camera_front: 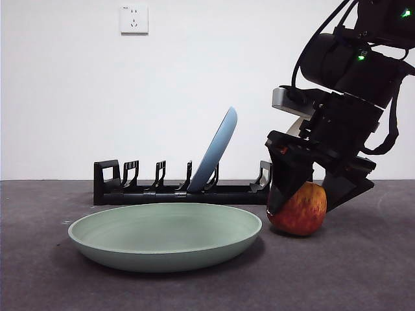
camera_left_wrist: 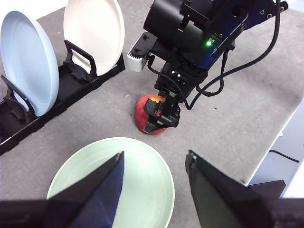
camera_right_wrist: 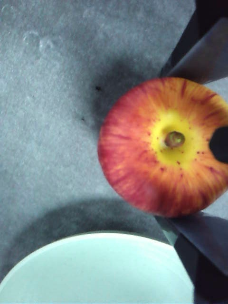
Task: Take the green plate from the plate rack,put the plate on the table,take the apple from the table,put the apple in the plate
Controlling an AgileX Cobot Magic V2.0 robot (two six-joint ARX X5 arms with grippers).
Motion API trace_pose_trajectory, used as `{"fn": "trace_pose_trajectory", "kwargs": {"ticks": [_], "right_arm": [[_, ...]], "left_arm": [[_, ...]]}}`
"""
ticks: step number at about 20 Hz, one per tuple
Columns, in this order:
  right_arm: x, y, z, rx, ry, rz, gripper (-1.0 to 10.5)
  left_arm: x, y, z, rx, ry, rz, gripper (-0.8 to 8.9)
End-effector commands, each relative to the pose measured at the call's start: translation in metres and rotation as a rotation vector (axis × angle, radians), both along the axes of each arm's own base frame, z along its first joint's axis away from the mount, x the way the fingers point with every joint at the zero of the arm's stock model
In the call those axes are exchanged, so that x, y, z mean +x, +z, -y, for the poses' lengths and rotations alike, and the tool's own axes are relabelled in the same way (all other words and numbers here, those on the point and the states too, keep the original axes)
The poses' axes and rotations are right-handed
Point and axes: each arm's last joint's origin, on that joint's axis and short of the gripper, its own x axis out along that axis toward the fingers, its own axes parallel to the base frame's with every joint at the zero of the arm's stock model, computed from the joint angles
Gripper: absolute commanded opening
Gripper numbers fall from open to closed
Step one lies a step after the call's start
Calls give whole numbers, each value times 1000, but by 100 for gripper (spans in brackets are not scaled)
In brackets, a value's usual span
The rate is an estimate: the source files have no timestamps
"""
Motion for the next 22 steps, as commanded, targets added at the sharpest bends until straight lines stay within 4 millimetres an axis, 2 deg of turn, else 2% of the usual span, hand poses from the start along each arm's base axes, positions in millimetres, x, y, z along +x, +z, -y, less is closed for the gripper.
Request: {"fn": "trace_pose_trajectory", "kwargs": {"ticks": [1,3,5,7,9,13,15,17,22], "right_arm": [[0,0,-1,3,-3,-2,-17],[-3,13,0,20,-3,38,-17],[-9,34,-3,61,8,115,-17],[-18,52,-13,110,29,178,-17],[-28,56,-31,134,89,204,-17],[-44,44,-75,137,199,228,-17],[-48,34,-88,114,220,234,-17],[-51,21,-99,93,245,213,-17],[-54,-7,-111,11,256,171,-17]], "left_arm": [[0,-2,0,0,2,-5,220],[-1,-2,0,11,2,-9,220],[-1,-4,-1,25,6,-12,220],[-1,-4,-1,27,5,-12,220],[-1,-4,-1,27,5,-12,220],[-1,-4,-1,27,4,-13,220],[-1,-4,-1,28,4,-14,220],[-1,-4,-1,30,4,-14,220],[-1,-4,-1,30,3,-15,220]]}}
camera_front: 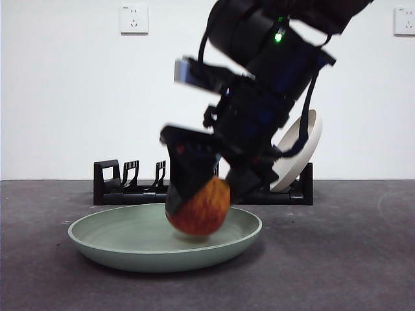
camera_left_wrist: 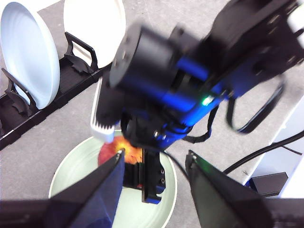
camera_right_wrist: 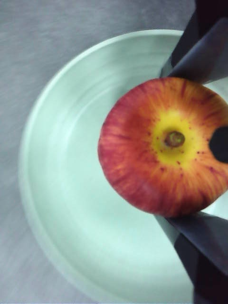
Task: Take the green plate from the plate rack,put the plate on the table,take the apple from the table,put the apple in the plate
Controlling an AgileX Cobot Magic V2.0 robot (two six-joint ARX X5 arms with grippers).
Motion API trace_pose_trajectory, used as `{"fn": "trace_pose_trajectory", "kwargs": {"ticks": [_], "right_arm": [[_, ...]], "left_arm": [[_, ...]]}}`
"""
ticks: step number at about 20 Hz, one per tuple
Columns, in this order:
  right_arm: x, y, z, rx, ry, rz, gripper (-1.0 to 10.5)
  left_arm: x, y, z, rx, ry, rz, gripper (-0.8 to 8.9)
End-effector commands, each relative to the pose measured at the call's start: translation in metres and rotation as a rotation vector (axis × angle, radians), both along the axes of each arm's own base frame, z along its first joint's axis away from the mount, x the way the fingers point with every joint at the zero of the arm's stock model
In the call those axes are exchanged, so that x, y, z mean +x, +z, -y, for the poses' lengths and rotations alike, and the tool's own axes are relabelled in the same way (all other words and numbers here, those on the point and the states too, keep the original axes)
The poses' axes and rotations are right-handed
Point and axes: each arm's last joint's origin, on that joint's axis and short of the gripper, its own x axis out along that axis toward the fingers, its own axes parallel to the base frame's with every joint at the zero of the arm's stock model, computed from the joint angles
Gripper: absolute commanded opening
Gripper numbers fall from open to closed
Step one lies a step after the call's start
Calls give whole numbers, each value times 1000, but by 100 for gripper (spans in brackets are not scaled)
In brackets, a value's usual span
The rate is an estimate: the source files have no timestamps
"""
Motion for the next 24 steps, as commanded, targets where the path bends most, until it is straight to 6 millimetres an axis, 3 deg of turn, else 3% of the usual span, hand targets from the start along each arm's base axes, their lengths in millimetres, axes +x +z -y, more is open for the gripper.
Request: {"fn": "trace_pose_trajectory", "kwargs": {"ticks": [1,4,5,8,9,13,17,21,24], "right_arm": [[-4,-10,-6,-24,8,-8,-17],[-12,-11,-14,-61,22,27,-9],[-14,-11,-15,-64,33,30,59],[-15,-11,-15,-69,28,32,557],[-15,-11,-15,-72,25,34,602],[-14,-8,-15,-73,15,53,599],[-17,8,-12,-41,14,80,599],[-34,47,7,-23,7,80,599],[-60,84,36,-36,5,60,594]], "left_arm": [[0,-2,0,2,1,-3,220],[0,-2,0,2,1,-3,220],[0,-2,0,3,1,-3,220],[0,-2,0,5,2,-4,220],[0,-2,0,5,2,-4,220],[0,-2,0,5,2,-5,220],[-1,-3,0,12,3,-7,220],[-1,-3,-1,18,3,-10,220],[-1,-3,-1,19,3,-10,220]]}}
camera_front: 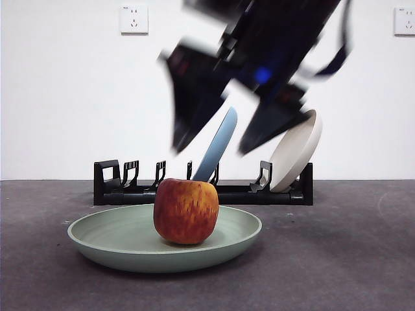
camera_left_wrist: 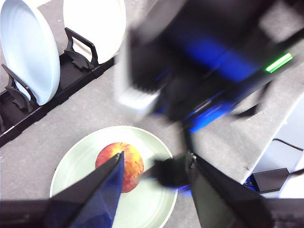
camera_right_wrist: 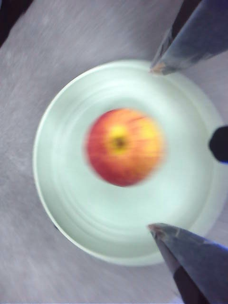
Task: Take the green plate from the plate rack,put the plate on the table,take the apple from the table,put the apple in the plate
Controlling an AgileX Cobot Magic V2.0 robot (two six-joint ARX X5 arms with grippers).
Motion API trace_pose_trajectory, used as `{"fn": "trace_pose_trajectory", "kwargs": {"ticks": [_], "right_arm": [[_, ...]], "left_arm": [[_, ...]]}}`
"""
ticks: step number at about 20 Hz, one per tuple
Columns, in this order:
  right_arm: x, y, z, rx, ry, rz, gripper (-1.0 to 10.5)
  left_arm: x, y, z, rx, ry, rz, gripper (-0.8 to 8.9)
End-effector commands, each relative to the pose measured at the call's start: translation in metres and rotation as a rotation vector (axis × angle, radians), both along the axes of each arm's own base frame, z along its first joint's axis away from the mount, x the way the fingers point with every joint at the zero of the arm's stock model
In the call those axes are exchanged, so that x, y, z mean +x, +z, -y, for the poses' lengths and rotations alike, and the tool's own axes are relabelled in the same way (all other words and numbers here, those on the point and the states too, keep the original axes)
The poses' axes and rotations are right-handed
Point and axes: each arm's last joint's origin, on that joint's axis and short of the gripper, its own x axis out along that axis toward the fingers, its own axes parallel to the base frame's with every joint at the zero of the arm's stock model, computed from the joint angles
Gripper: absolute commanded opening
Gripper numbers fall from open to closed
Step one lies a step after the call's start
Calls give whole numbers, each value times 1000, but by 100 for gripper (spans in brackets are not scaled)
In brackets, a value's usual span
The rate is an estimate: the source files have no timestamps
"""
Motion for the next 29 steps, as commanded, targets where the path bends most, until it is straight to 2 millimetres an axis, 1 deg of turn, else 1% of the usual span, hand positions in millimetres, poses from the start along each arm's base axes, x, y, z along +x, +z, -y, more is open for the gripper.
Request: {"fn": "trace_pose_trajectory", "kwargs": {"ticks": [1,3,5,7,10,11,12,13,14,15,16,29], "right_arm": [[-22,25,24,0,1,-26,594],[-43,45,46,31,8,-70,586],[-63,60,67,71,32,-101,506],[-81,71,85,105,50,-131,463],[-99,78,106,116,21,-152,455],[-104,79,111,114,18,-156,372],[-108,80,115,112,19,-158,238],[-110,81,118,112,18,-158,131],[-111,81,119,112,18,-157,46],[-112,82,120,114,19,-155,-26],[-112,82,120,117,19,-153,-10],[-112,82,121,120,14,-148,2]], "left_arm": [[0,-2,0,3,3,-3,220],[0,-2,0,4,2,-3,220],[-1,-2,0,6,1,-6,220],[-1,-4,-1,23,-1,-15,220],[-3,-9,-4,83,-3,-46,215],[-4,-11,-6,106,-16,-68,208],[-5,-13,-7,121,-32,-89,138],[-6,-14,-7,127,-44,-103,68],[-6,-14,-7,132,-51,-111,13],[-6,-15,-8,135,-60,-120,-17],[-7,-15,-8,137,-64,-125,-9],[-7,-15,-8,145,-56,-122,-3]]}}
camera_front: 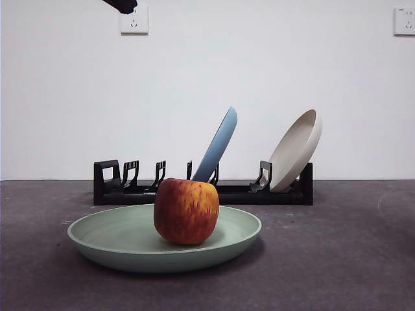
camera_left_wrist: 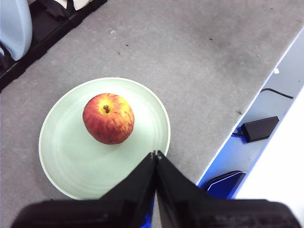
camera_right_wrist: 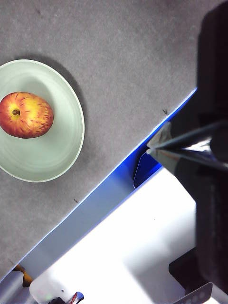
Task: Take the green plate from the plate rack,put the plate on the table,take the apple from the table,put the apple in the plate
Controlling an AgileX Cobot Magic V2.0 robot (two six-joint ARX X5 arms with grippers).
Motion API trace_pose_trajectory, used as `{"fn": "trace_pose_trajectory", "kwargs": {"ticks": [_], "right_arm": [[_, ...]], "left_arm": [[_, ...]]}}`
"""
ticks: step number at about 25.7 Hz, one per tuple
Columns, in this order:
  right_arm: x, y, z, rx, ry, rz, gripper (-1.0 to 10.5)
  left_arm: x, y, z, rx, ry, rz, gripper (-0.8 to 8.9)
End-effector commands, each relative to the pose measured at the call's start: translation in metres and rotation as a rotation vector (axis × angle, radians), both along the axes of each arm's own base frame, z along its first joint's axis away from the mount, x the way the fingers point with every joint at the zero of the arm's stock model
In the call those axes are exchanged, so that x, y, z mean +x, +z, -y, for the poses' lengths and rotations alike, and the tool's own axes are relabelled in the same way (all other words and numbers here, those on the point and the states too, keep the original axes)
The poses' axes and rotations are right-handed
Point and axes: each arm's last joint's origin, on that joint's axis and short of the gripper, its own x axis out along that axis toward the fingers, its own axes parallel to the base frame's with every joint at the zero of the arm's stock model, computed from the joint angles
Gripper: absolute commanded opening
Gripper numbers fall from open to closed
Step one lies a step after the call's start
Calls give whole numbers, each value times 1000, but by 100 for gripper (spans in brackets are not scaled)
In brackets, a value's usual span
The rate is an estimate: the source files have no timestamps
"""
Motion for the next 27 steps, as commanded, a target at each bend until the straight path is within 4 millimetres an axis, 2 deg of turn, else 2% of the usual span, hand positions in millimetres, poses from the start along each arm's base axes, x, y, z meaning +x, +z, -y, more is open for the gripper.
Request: {"fn": "trace_pose_trajectory", "kwargs": {"ticks": [1,13,17,22,27], "right_arm": [[0,-1,0,4,-7,-3,2],[-1,-1,0,6,-7,-2,2],[0,-1,0,6,-7,-3,2],[-1,-1,0,6,-7,-2,2],[0,-1,0,5,-8,-2,2]], "left_arm": [[0,-2,0,2,2,-2,-3],[0,-1,1,-3,1,4,-3],[4,4,-3,39,30,118,-3],[30,26,-29,-40,317,320,-3],[47,50,-83,-211,526,405,-3]]}}
